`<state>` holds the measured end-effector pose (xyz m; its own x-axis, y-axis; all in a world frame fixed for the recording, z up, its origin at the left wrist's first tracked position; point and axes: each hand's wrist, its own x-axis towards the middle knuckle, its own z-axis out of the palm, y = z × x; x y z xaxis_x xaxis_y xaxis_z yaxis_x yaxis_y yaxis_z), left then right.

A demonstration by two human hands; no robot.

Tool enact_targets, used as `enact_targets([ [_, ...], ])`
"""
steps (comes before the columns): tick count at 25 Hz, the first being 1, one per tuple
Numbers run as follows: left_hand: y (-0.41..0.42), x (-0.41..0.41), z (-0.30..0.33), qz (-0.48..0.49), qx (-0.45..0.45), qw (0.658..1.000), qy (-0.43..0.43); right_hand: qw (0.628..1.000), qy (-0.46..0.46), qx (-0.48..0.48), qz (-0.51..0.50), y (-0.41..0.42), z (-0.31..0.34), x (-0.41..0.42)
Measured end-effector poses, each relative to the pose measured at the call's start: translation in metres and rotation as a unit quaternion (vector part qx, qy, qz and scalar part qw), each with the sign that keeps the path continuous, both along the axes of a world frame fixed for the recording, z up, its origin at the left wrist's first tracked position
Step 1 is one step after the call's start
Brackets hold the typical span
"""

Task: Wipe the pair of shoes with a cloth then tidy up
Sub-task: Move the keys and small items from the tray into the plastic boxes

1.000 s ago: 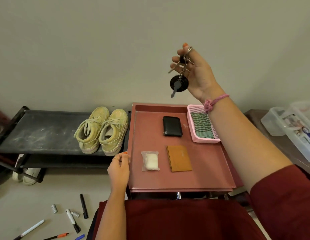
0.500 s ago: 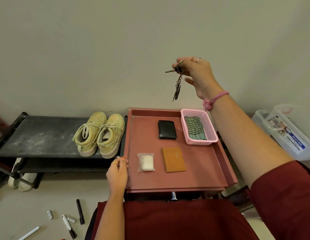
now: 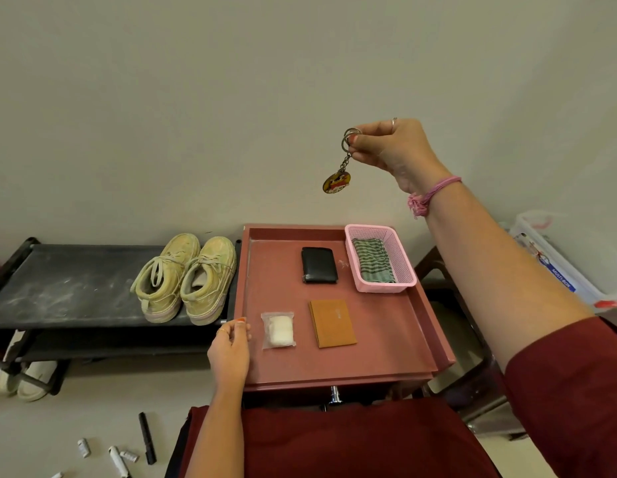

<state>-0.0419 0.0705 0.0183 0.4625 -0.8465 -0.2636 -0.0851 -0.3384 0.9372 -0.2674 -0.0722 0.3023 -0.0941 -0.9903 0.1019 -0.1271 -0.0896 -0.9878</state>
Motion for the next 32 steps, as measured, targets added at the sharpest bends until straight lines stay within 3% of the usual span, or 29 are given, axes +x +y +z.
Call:
enact_targets([
  [4,0.000,-0.004,-0.002,-0.010,0.002,1.000,-0.011,0.999,0.036,-0.038,-0.014,0.005,0.006,-0.008],
  [6,0.000,-0.007,-0.002,-0.012,0.003,1.000,-0.012,0.991,0.101,-0.085,-0.023,0.007,0.006,-0.011],
  [14,0.000,-0.007,-0.005,-0.012,-0.001,1.000,-0.006,0.905,0.352,-0.225,-0.077,0.004,0.003,-0.023],
  [24,-0.003,-0.017,-0.001,-0.011,-0.007,1.000,0.000,0.894,0.341,-0.215,-0.197,0.004,0.019,-0.045],
  [28,-0.004,-0.024,-0.003,-0.018,0.007,1.000,-0.005,0.953,0.210,-0.137,-0.169,0.007,0.029,-0.052],
  [32,-0.005,-0.032,-0.005,-0.018,0.019,1.000,-0.003,0.987,0.092,-0.070,-0.110,0.008,0.033,-0.065],
])
